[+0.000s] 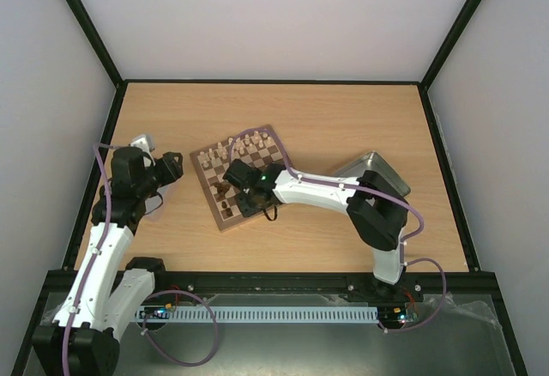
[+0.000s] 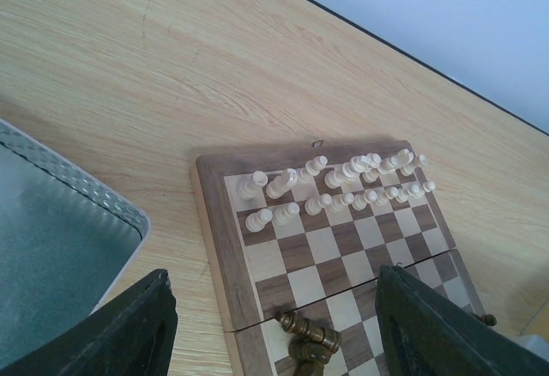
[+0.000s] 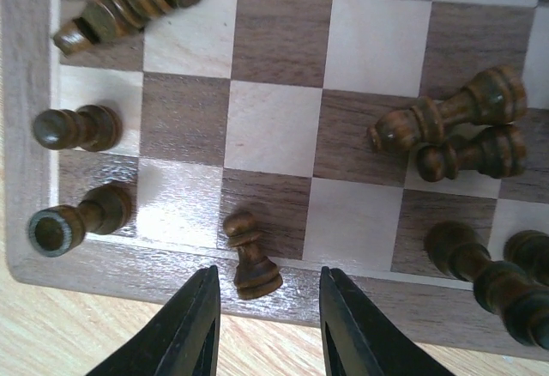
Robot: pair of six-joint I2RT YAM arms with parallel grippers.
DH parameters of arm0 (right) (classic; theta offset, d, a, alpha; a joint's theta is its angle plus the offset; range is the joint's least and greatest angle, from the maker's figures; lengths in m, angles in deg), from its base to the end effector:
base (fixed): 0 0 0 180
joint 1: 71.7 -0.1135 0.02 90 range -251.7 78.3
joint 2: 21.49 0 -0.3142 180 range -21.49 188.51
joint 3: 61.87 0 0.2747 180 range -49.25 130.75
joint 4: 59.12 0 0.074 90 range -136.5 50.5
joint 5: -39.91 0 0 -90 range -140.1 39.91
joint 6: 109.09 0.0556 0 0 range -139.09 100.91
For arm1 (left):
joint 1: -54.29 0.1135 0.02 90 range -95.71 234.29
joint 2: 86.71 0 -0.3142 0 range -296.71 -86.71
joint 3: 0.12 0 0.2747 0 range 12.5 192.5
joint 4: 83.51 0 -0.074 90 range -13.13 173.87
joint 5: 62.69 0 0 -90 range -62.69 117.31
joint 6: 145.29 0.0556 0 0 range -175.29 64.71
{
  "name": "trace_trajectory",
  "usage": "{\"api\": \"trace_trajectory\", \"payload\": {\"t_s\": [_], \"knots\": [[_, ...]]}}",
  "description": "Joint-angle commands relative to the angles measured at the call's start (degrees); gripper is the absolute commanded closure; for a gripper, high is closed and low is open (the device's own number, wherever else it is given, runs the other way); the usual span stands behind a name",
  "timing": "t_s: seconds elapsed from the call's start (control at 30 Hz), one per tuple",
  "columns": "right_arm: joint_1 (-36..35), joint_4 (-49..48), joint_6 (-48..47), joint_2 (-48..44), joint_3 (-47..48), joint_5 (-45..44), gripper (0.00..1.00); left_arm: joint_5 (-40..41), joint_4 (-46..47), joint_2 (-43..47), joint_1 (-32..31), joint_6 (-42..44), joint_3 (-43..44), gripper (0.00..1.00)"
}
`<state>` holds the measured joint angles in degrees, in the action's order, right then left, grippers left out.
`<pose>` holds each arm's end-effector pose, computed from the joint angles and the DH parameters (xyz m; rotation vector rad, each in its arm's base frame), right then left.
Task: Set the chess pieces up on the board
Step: Pick up the chess piece from the chessboard.
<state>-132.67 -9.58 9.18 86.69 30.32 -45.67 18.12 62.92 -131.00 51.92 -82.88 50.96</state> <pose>0.2077 0.3831 0.2185 -0.8242 2.7249 0.5118 0.1824 -0.0164 0.3073 -0.3511 2.0371 -0.4887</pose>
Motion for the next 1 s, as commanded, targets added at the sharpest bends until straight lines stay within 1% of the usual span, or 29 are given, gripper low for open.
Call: {"api": "trace_trajectory", "payload": {"t_s": [0.0, 0.27, 0.4, 0.57, 0.7, 0.77, 0.83, 0.97], "knots": [[0.02, 0.51, -1.35, 2.58, 1.32, 0.10, 0.69, -0.74, 0.13, 0.10, 0.52, 0.44, -0.89, 0.35], [0.07, 0.01, -1.72, 4.46, 1.39, 0.21, 0.71, -0.87, 0.18, 0.09, 0.53, 0.44, -0.84, 0.34], [0.05, -0.25, -1.77, 5.09, 1.14, 0.12, 0.76, -0.91, 0.20, 0.17, 0.53, 0.48, -0.87, 0.35], [0.06, -1.13, -2.09, 5.14, 0.59, -0.14, 0.86, -0.89, 0.09, 0.22, 0.53, 0.52, -0.89, 0.34], [0.07, -3.47, -2.08, 4.00, -0.48, -1.22, 0.89, -1.08, 0.00, 0.18, 0.53, 0.59, -0.90, 0.34], [0.02, -6.39, -2.12, 2.22, -1.79, -2.17, 0.89, -2.88, 0.47, 0.05, 0.53, 1.17, -1.03, 0.34], [0.07, -11.01, -2.25, 0.16, -4.04, -2.83, 0.90, -6.63, 1.54, -0.11, 0.53, 2.37, -1.31, 0.33], [0.07, -22.55, -1.88, -5.17, -9.17, -4.40, 0.90, -16.72, 3.93, -0.85, 0.53, 3.56, -1.92, 0.29]]}}
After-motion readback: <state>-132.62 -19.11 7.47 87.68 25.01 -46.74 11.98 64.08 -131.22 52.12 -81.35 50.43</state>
